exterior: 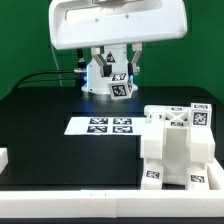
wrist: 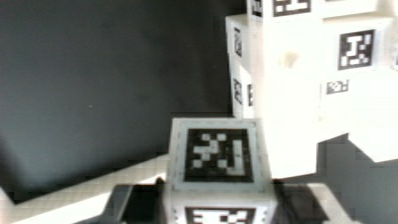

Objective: Assemble chair

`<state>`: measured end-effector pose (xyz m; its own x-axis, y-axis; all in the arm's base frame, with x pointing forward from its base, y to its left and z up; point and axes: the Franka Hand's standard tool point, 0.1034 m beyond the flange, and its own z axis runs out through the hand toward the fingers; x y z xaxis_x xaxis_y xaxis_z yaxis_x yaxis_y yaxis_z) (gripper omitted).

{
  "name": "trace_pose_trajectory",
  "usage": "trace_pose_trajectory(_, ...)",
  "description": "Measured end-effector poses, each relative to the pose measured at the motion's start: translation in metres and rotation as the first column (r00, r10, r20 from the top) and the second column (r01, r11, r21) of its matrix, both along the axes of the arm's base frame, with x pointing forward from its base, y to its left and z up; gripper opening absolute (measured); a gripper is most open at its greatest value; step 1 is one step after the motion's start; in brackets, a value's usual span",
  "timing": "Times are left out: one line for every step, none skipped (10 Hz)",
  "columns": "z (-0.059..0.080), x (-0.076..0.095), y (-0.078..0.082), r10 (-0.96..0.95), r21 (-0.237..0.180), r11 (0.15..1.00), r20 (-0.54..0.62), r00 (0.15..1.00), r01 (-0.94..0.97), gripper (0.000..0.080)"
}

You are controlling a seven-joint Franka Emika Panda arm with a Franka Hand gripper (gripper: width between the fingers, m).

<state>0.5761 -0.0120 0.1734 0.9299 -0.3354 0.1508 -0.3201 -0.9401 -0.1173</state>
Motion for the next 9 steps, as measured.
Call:
trace_pose_trajectory(0.000,0.003,-0.001,-0.003,-0.024,1.000,0.063,0.998,0.005,0.0278)
trace_pose_trajectory(0.000,0.005,-0.001,-0.001,-0.040,0.999,0.105,0.994,0.006,0.0278)
trace_pose_trajectory(0.000,0.007,0.006,0.017,-0.062,0.998,0.122,0.992,-0.009,0.0278)
trace_pose_trajectory(0.007,0.013,0.023,0.095,-0.109,0.991,0.100,0.990,-0.084,0.0278)
trace_pose_trajectory(0.011,0.017,0.032,0.134,-0.132,0.984,0.135,0.982,-0.117,0.0278)
trace_pose_trajectory(0.003,0.010,0.048,0.180,-0.155,0.975,0.154,0.971,-0.156,0.0278)
trace_pose_trajectory(-0.007,-0.001,0.062,0.211,-0.157,0.969,0.137,0.968,-0.189,0.0278)
trace_pose_trajectory(-0.005,0.001,0.059,0.205,-0.152,0.971,0.137,0.969,-0.184,0.0278)
trace_pose_trajectory(-0.006,0.001,0.059,0.205,-0.152,0.971,0.137,0.969,-0.184,0.0278)
